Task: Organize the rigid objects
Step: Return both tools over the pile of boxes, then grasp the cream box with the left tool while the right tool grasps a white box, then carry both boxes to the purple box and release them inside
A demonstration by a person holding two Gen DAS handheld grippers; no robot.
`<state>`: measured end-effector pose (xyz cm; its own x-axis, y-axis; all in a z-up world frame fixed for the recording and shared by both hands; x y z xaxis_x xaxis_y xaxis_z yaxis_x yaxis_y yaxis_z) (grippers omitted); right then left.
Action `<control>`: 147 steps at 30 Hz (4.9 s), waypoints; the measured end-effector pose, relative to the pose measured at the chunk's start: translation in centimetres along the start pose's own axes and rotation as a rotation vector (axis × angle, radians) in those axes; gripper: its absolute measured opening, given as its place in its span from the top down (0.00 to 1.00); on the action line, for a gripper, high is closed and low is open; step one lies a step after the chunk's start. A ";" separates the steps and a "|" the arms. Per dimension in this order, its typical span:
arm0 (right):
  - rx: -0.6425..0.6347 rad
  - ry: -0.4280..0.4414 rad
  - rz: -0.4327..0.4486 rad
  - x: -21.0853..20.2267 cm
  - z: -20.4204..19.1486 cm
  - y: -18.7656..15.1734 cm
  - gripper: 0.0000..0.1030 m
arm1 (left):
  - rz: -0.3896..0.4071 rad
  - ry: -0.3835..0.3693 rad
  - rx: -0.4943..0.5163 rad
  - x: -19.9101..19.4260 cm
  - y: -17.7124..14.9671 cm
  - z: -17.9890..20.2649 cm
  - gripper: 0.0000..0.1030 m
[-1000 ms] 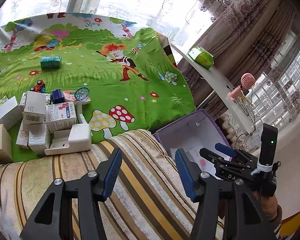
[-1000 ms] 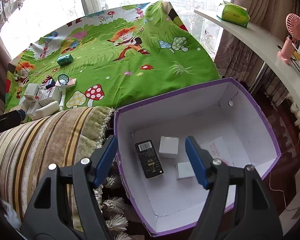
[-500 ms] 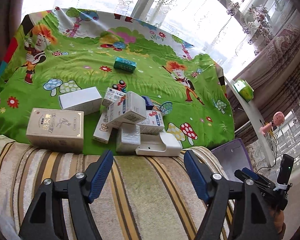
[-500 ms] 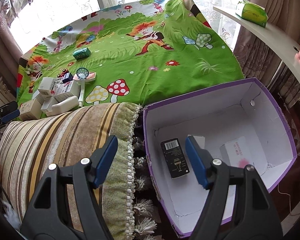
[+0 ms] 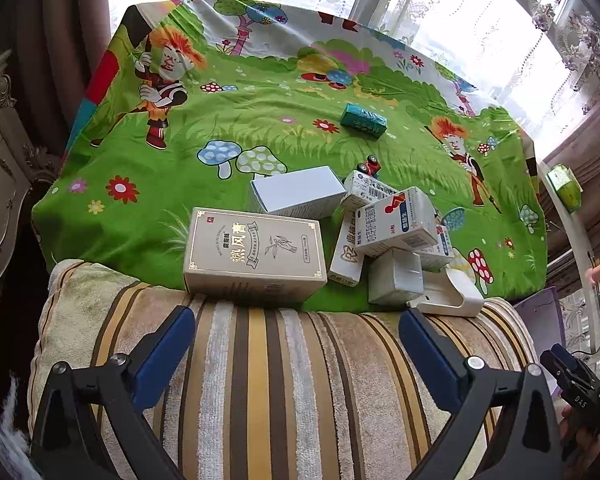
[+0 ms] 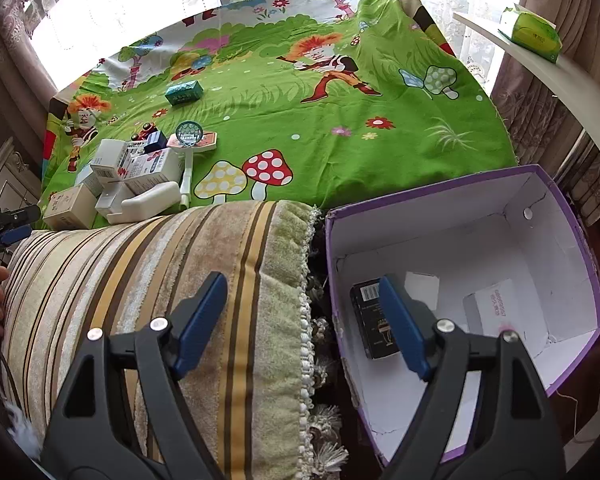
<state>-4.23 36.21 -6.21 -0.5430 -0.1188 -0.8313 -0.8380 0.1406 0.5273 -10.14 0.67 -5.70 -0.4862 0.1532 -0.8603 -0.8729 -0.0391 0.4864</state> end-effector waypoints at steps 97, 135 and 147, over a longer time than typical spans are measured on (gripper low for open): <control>-0.019 0.280 0.142 -2.6 -10.0 4.8 0.56 | 0.186 -0.103 0.222 -3.6 -0.2 10.9 0.03; 0.391 -0.010 0.281 -7.4 15.9 4.1 0.56 | -0.131 -0.622 0.373 1.9 -2.3 37.7 0.01; 0.408 -0.022 0.266 -6.7 17.0 3.6 0.56 | -0.044 -0.552 0.367 1.6 -1.1 35.9 0.01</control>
<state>-2.70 54.19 -1.73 -0.7307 -0.0063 -0.6827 -0.5782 0.5375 0.6138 -8.45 36.37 -2.16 -0.2733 0.6340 -0.7235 -0.7736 0.3022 0.5570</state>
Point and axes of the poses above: each gripper's, at about its wrist camera, not at the fingertips, and x roughly the way its jaws point, z to its right, y to its top, the point moved 8 cm from there along x, roughly the way its jaws point, and after that the axes turned 6 degrees about x, right-handed, at the moved point
